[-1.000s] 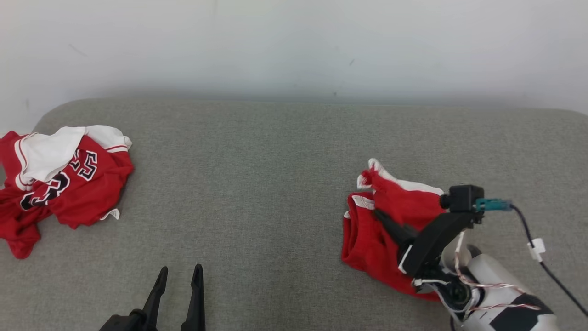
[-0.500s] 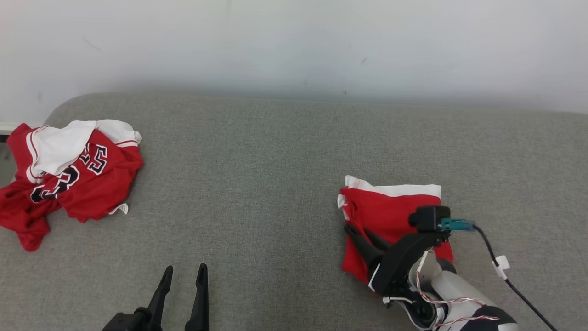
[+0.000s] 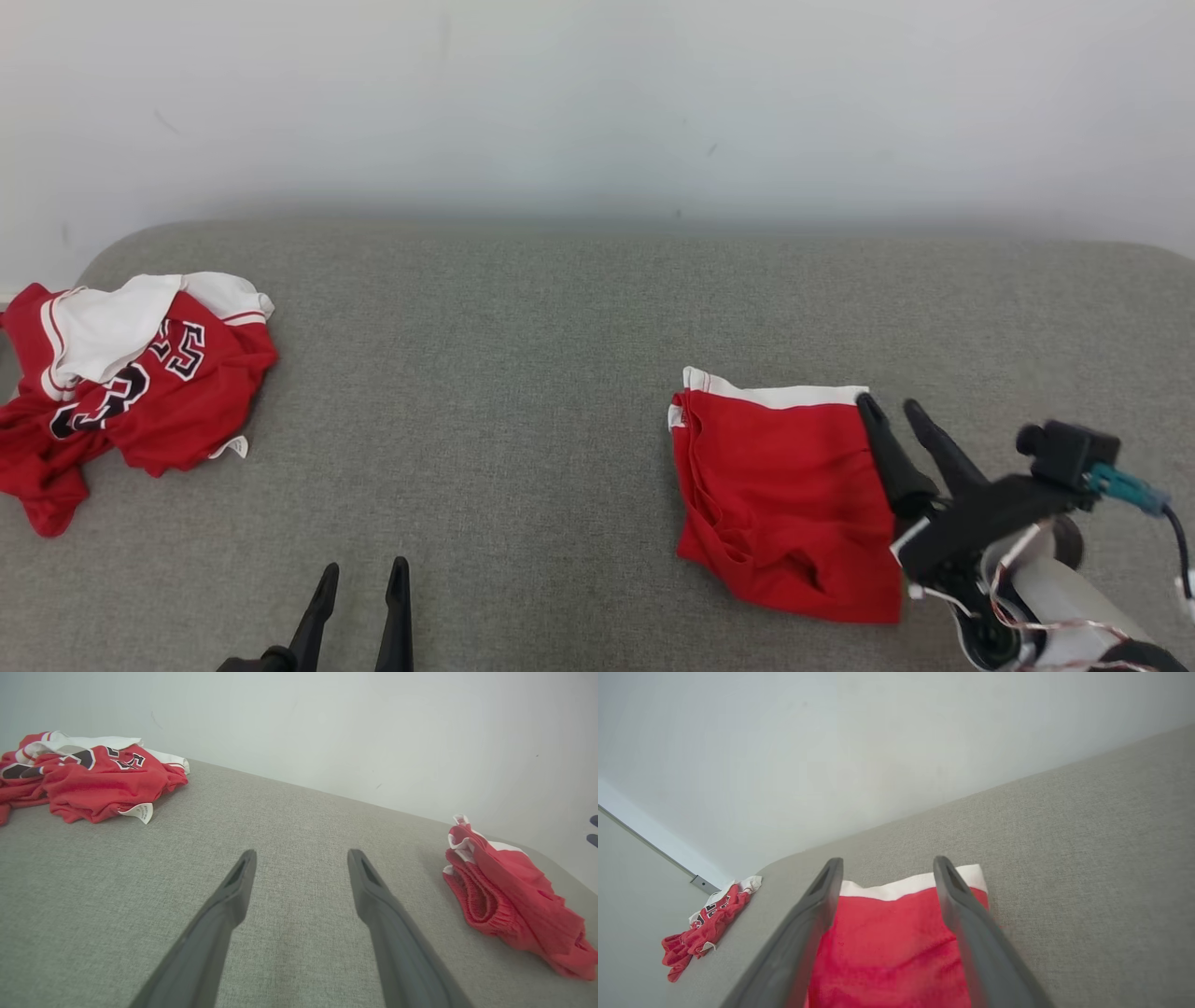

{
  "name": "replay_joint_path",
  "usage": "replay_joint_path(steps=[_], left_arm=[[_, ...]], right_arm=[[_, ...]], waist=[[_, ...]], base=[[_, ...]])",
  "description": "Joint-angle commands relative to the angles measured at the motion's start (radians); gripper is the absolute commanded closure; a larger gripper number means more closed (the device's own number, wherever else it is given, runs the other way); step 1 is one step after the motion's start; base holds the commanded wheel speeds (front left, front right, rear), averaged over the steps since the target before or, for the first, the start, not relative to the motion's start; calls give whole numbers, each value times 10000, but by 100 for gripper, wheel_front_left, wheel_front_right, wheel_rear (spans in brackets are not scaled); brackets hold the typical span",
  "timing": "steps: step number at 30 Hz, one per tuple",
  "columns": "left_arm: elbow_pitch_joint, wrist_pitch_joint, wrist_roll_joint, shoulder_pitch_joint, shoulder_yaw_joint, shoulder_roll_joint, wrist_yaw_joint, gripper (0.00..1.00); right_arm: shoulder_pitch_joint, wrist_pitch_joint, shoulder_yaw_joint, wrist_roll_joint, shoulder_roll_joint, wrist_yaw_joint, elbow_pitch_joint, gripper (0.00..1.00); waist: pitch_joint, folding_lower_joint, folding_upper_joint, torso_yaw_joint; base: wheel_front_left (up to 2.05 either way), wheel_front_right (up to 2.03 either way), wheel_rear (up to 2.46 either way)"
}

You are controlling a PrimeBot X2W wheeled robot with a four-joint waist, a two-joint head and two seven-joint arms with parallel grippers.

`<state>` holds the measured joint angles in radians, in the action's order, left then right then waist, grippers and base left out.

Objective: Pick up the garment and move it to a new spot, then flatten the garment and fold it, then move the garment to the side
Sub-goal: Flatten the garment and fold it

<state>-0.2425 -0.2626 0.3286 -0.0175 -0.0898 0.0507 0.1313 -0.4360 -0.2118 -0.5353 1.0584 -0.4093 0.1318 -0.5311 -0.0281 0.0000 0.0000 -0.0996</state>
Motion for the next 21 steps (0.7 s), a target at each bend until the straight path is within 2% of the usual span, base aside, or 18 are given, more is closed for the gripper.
replay_joint_path(steps=[1, 3, 4, 5, 6, 13, 15, 21], left_arm=[[65, -26, -69, -82, 38, -7, -13, 0], [92, -26, -84, -107, 51, -7, -13, 0], [98, -26, -97, -117, 54, -6, -13, 0], [109, -26, -121, -118, 70, -6, -13, 0], [126, -26, -147, -114, 100, -6, -13, 0], [252, -26, -470, -103, 305, -9, -16, 0], [289, -26, -526, -37, 387, -9, -16, 0], [269, -26, -581, 144, 443, -7, -16, 0]], right_arm=[[262, -158, 87, -241, -159, -16, -20, 0], [550, -309, 210, -408, -172, -16, -66, 3], [704, -366, 250, -484, -123, -16, -67, 51], [822, -409, 280, -610, -100, -16, -78, 94], [931, -452, 306, -746, -98, -16, -124, 100], [1221, -537, 291, -2091, 255, -16, -420, 100], [1320, -538, 638, -2551, 670, -16, -530, 100], [1117, -530, 715, -4024, 1336, -16, -851, 100]], waist=[[18, 0, 0, 8], [25, 0, 0, 2], [29, 0, 0, -3], [31, 0, 0, -6], [29, 0, 0, -8], [-56, 0, 0, -72], [-128, 0, 0, -163], [-299, 0, 0, -435]], base=[[0, 0, 0], [0, 0, 0], [0, 0, 0], [0, 0, 0], [0, 0, 0], [0, 0, 0], [0, 0, 0], [0, 0, 0]])
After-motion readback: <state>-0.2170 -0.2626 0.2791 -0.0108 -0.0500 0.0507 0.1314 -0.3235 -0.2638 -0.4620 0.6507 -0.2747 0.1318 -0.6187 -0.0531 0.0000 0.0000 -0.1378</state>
